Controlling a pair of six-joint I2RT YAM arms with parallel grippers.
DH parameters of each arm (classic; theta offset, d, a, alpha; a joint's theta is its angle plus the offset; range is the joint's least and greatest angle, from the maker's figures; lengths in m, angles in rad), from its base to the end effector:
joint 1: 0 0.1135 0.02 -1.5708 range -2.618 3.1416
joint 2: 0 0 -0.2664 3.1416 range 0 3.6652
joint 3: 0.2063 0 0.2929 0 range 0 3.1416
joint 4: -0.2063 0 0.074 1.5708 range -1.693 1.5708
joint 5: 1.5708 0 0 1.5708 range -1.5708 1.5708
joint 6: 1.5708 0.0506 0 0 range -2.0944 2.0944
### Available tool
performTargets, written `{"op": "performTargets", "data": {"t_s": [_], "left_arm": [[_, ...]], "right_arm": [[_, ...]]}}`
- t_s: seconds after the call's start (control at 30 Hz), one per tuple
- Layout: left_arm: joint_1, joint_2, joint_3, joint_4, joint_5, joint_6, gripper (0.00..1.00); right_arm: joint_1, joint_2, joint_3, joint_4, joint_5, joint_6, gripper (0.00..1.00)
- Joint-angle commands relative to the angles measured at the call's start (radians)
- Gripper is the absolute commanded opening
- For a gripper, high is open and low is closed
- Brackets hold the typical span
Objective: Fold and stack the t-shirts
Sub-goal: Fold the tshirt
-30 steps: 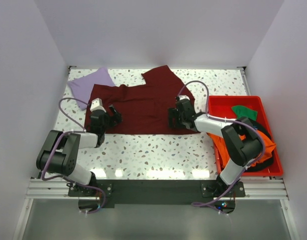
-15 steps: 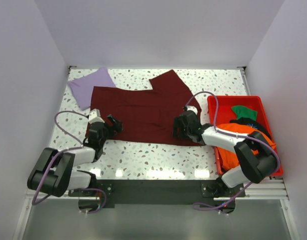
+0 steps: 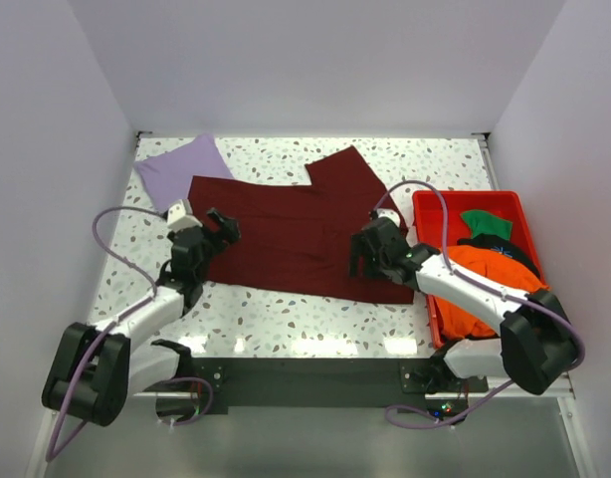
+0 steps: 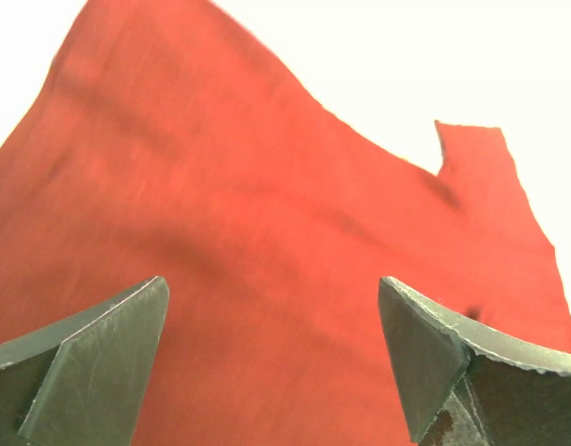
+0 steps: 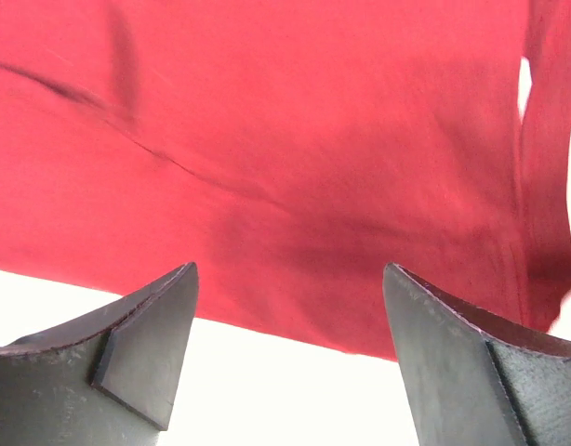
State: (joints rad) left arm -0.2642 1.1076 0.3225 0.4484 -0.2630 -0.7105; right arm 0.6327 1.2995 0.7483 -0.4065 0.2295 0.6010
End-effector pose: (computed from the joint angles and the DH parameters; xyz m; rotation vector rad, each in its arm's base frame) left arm 0.2565 -0.0558 0.1510 -0.5969 1.8213 -0.4110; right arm 0.2449 0.1653 0.1703 0.0517 2.5056 0.2231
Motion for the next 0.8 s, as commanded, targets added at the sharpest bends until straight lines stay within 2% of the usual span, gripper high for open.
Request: {"op": "performTargets", "data": {"t_s": [0.0, 0.1, 0.33, 0.57, 0.77], "left_arm": [[0.005, 0.134, 0.136, 0.048, -0.050, 0.071, 1.00], [0.016, 0.260, 0.159, 0.126, -0.019, 0.078, 1.00], [0.023, 0.488, 0.084, 0.479, 0.086, 0.077, 1.00], [0.022, 0.526, 0.023, 0.506, 0.097, 0.060, 1.00], [0.020, 0.465, -0.049, 0.452, 0.080, 0.034, 0.99]], "right_arm": [[-0.001, 0.000, 0.075, 0.081, -0.001, -0.073, 0.84], [0.002, 0.067, 0.101, 0.194, -0.027, -0.110, 0.84], [-0.001, 0.231, 0.103, 0.452, 0.007, -0.173, 0.84], [0.001, 0.323, 0.095, 0.450, -0.002, -0.164, 0.84], [0.002, 0.389, 0.074, 0.359, -0.025, -0.103, 0.84]]}}
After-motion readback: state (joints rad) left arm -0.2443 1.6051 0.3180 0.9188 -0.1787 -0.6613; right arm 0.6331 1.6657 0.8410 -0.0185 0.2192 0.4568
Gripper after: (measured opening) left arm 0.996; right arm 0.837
